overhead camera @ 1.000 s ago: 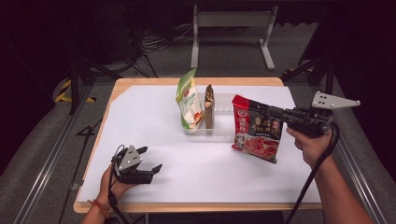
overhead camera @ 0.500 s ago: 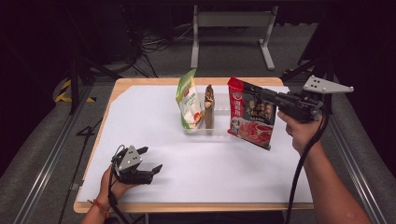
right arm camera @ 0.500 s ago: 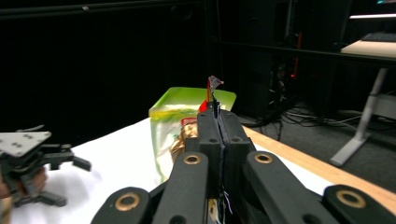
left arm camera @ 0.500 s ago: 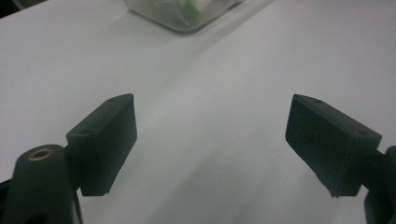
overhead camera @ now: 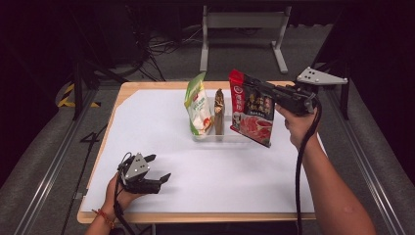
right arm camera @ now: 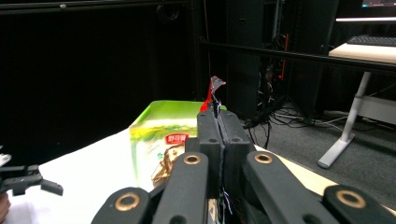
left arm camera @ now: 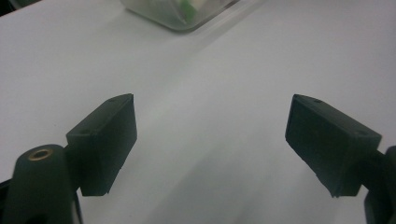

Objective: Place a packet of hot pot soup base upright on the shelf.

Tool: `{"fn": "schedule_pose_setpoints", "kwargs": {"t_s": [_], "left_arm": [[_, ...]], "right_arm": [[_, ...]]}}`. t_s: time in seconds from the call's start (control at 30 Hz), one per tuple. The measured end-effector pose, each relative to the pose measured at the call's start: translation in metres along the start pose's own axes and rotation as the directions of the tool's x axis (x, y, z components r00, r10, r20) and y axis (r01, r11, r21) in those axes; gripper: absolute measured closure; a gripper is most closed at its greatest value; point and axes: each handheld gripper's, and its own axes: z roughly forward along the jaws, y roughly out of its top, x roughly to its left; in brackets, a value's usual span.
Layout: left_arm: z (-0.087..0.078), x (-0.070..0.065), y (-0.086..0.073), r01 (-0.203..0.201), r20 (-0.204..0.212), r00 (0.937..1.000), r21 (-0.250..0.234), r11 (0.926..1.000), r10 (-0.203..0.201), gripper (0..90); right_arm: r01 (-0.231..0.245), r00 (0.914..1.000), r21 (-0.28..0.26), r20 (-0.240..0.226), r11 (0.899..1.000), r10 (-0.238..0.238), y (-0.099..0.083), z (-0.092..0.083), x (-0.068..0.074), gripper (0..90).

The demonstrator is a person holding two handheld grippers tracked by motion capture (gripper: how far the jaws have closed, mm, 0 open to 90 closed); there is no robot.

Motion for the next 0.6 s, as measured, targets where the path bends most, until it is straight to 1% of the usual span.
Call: {"fn": "schedule_pose_setpoints", "kwargs": {"t_s": [0.03, 0.13, 0.17, 0.23, 0.27, 0.3, 0.33, 0.43, 0.47, 0.5, 0.57, 0.6], "left_arm": [[0.0, 0.0, 0.0, 0.002, 0.001, 1.0, -0.001, 1.0, -0.002, 17.3], [0.001, 0.0, 0.0, 0.003, 0.002, 1.0, 0.0, 1.0, -0.003, 17.2], [0.001, 0.0, 0.0, 0.003, 0.002, 1.0, 0.0, 1.0, -0.003, 17.1], [0.0, 0.0, 0.0, 0.002, 0.002, 1.0, 0.0, 1.0, -0.002, 17.1], [0.0, 0.0, -0.001, 0.005, 0.002, 1.0, 0.0, 1.0, -0.005, 17.1], [0.0, 0.0, -0.001, 0.005, 0.004, 1.0, 0.001, 1.0, -0.005, 17.1], [0.0, 0.0, -0.001, 0.004, 0.003, 1.0, 0.002, 1.0, -0.004, 17.1], [0.0, 0.0, -0.001, 0.005, 0.004, 1.0, 0.001, 1.0, -0.005, 17.1], [0.0, 0.0, -0.001, 0.003, 0.003, 1.0, -0.003, 1.0, -0.003, 17.1], [0.0, 0.0, -0.001, 0.005, 0.002, 1.0, -0.003, 1.0, -0.005, 17.1], [0.0, 0.0, -0.001, 0.005, 0.004, 1.0, -0.002, 1.0, -0.005, 17.1], [0.0, 0.001, -0.001, 0.005, 0.004, 1.0, -0.002, 1.0, -0.005, 17.1]], "right_arm": [[-0.005, 1.0, 0.002, -0.001, 1.0, 0.005, 0.0, 0.002, -0.001, 89.4], [-0.006, 0.9998, 0.006, 0.019, 1.0, 0.006, 0.002, 0.012, -0.002, 89.4], [-0.006, 0.9998, 0.006, 0.019, 1.0, 0.006, 0.002, 0.012, -0.002, 89.4], [0.0, 0.9992, 0.012, 0.039, 1.0, -0.001, 0.003, 0.019, -0.003, 89.4], [-0.012, 0.9992, 0.01, 0.038, 1.0, 0.011, 0.003, 0.022, -0.004, 89.5], [-0.014, 0.9991, 0.011, 0.041, 1.0, 0.013, 0.003, 0.025, -0.005, 89.4], [-0.003, 0.9984, 0.014, 0.057, 1.0, 0.003, 0.003, 0.028, -0.005, 89.4], [-0.007, 0.9975, 0.021, 0.071, 1.0, 0.006, 0.003, 0.036, -0.006, 89.4], [-0.015, 0.9969, 0.02, 0.078, 1.0, 0.014, 0.002, 0.04, -0.008, 89.4], [-0.015, 0.9969, 0.02, 0.078, 1.0, 0.014, 0.002, 0.04, -0.008, 89.4], [-0.018, 0.9956, 0.02, 0.092, 1.0, 0.016, 0.003, 0.045, -0.01, 89.4], [-0.026, 0.9952, 0.017, 0.095, 1.0, 0.024, 0.003, 0.047, -0.011, 89.4]]}}
